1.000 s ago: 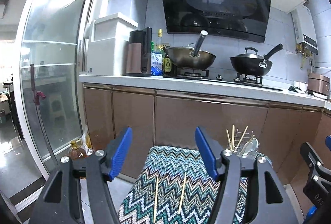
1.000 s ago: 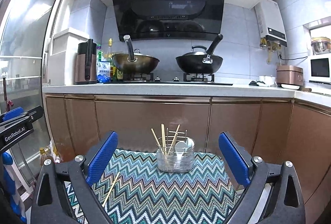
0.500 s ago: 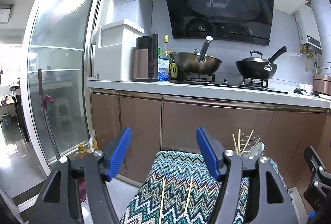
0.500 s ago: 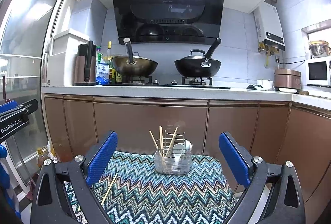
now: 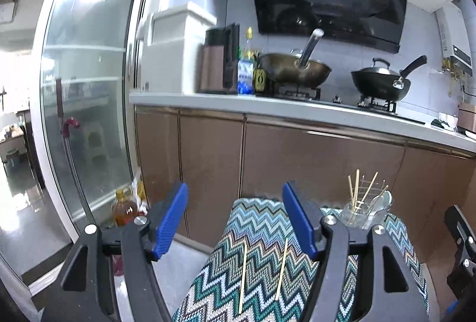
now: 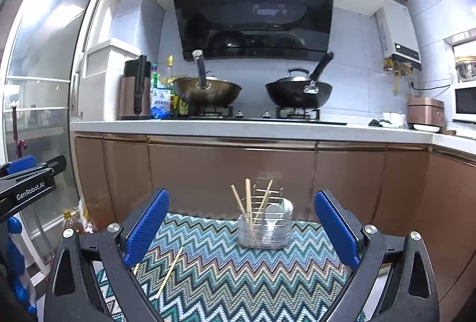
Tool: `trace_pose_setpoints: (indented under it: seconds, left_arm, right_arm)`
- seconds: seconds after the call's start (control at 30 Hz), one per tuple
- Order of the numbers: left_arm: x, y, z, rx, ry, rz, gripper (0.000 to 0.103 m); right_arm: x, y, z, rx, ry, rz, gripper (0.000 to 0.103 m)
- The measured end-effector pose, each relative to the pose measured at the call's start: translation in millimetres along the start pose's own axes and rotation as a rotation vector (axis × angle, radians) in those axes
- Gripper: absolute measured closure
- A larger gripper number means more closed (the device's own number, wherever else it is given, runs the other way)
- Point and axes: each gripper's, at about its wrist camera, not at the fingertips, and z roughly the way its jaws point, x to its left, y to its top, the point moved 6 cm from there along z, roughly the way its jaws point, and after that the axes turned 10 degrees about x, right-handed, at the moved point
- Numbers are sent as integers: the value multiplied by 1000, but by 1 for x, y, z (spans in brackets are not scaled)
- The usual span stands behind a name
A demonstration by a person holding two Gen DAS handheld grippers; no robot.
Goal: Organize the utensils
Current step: 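Lift both tools back and hold them above the cloth, then lower both tools and grasp the last two chopsticks, one in each tool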
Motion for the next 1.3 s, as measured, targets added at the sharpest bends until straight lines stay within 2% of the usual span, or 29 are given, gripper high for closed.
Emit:
trace_pose_setpoints:
  seconds: [0.13, 0.23, 0.33, 0.43, 0.5, 0.53, 0.67, 0.8, 0.93, 1.07, 1.23, 1.3]
  left_arm:
    - [15, 1, 17, 40, 8, -4, 38]
    - [26, -2, 43, 120, -21, -9, 38]
    - [33, -11, 81, 236, -69, -7, 38]
    - [31, -28, 126, 385, -128, 19, 39]
    - [23, -43, 161, 509, -185, 43, 39]
    - [20, -50, 176, 560, -204, 54, 40]
    - [10, -80, 238, 745, -231, 88, 42]
    - [0, -104, 273, 882, -282, 83, 58]
    - [-6, -119, 296, 964, -293, 103, 71]
    - [-12, -132, 316, 1030, -297, 123, 75]
    - [-18, -147, 333, 1103, -306, 121, 89]
    - [-18, -152, 338, 1122, -310, 122, 91]
  right_arm:
    - [14, -1, 13, 41, 31, -34, 12]
    - [25, -2, 33, 103, 70, -62, 17]
    - [39, -6, 68, 211, 152, -63, 23]
    - [56, -19, 112, 347, 241, -73, 40]
    - [67, -31, 139, 438, 301, -71, 55]
    - [74, -40, 157, 507, 340, -69, 58]
    - [92, -65, 205, 662, 400, -71, 65]
    - [102, -83, 244, 768, 422, -82, 70]
    - [116, -102, 279, 866, 449, -98, 76]
    - [128, -121, 309, 968, 470, -106, 77]
    - [138, -141, 340, 1066, 459, -110, 77]
    - [140, -149, 350, 1103, 454, -105, 81]
